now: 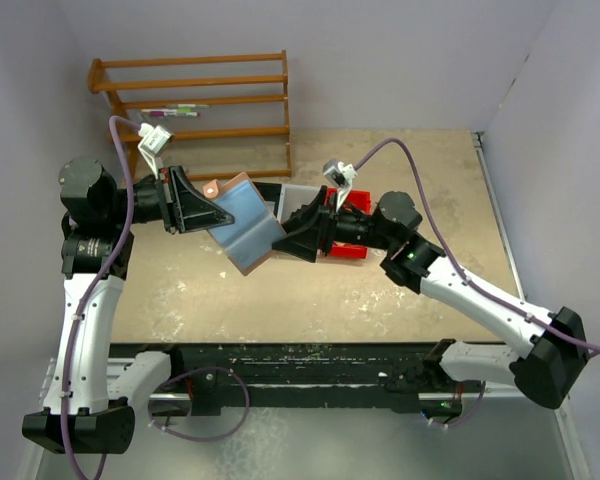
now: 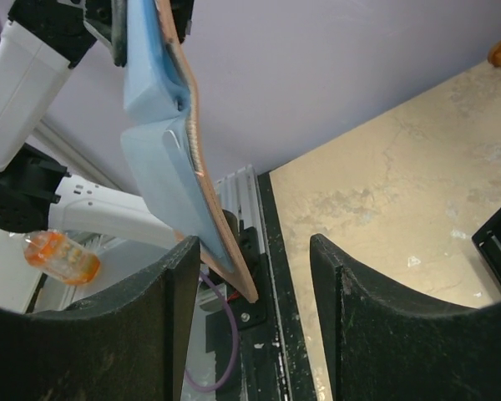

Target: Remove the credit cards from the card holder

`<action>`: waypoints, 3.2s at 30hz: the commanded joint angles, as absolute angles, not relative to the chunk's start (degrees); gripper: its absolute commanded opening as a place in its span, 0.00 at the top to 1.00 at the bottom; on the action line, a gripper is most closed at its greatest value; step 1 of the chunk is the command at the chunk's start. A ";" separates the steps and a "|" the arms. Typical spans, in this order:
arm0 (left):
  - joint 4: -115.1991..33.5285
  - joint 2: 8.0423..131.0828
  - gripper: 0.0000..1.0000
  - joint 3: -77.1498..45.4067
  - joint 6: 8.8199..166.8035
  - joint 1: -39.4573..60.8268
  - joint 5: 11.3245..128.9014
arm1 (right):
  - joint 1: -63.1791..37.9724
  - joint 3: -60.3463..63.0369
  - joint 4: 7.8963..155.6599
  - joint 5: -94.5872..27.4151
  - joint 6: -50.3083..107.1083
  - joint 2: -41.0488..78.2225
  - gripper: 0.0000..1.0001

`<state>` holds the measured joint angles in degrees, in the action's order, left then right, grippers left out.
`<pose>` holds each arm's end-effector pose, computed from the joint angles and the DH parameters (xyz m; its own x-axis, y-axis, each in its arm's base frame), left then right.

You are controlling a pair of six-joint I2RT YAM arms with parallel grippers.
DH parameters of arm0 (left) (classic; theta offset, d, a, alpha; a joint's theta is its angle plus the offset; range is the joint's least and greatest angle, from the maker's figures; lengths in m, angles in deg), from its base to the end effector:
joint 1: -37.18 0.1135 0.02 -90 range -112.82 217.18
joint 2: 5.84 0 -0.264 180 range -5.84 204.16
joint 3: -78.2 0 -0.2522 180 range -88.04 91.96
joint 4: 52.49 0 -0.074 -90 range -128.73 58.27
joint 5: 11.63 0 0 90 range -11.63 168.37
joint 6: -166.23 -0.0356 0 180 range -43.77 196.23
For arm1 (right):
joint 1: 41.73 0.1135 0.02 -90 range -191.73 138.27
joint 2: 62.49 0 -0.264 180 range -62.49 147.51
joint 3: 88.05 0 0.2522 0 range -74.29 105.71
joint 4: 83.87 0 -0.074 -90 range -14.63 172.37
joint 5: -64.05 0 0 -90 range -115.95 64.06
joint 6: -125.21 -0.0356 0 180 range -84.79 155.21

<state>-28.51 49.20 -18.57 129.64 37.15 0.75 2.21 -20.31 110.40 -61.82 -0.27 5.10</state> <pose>0.1724 -0.0349 0.4550 -0.7385 -0.1718 -0.6520 0.6397 0.1275 -0.7580 0.1808 0.2032 0.3838 -0.4175 0.2508 -0.8734 -0.8947 0.0542 0.4433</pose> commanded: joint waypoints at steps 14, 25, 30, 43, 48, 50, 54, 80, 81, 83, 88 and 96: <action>-31.73 48.17 0.94 -16.50 131.74 37.27 -0.29 | 4.36 -13.11 126.16 -63.80 -6.60 9.55 0.42; -31.15 47.51 0.93 -17.62 130.47 37.27 -0.30 | 6.38 -8.05 129.96 -65.30 -10.88 14.40 0.48; -29.72 47.12 0.92 -17.72 128.55 37.27 -0.29 | 6.67 -7.24 131.01 -66.07 -13.23 15.32 0.56; -14.50 47.64 0.85 -18.27 112.06 37.27 -0.46 | 8.22 -7.20 134.79 -67.25 -20.29 17.27 0.84; -11.58 48.34 0.61 -16.14 108.08 37.28 -0.70 | 8.63 -7.65 133.95 -67.07 -20.97 17.18 1.00; -5.58 49.43 0.53 -12.94 101.86 37.27 -0.09 | 8.63 -7.96 132.12 -66.47 -20.45 16.27 1.00; 8.37 51.93 0.40 -3.93 86.22 37.28 4.36 | 8.63 -8.05 126.32 -64.01 -17.83 13.98 1.00; 14.98 42.63 0.38 -11.50 68.25 37.27 6.76 | 10.53 -2.17 115.70 -55.35 -22.18 15.46 1.00; 14.34 42.34 0.41 -11.95 68.83 37.31 7.55 | 10.56 -2.40 116.48 -55.56 -22.88 15.77 1.00; 13.59 42.25 0.48 -12.19 69.63 37.27 8.97 | 10.61 -2.73 117.73 -55.91 -23.85 16.39 1.00; 9.52 42.19 0.67 -11.75 75.86 37.27 9.11 | 10.57 -3.49 116.42 -56.86 -22.83 16.08 0.84; 4.39 42.57 0.83 -13.03 87.01 37.27 3.56 | 10.47 -6.96 117.53 -59.95 -20.72 13.17 0.42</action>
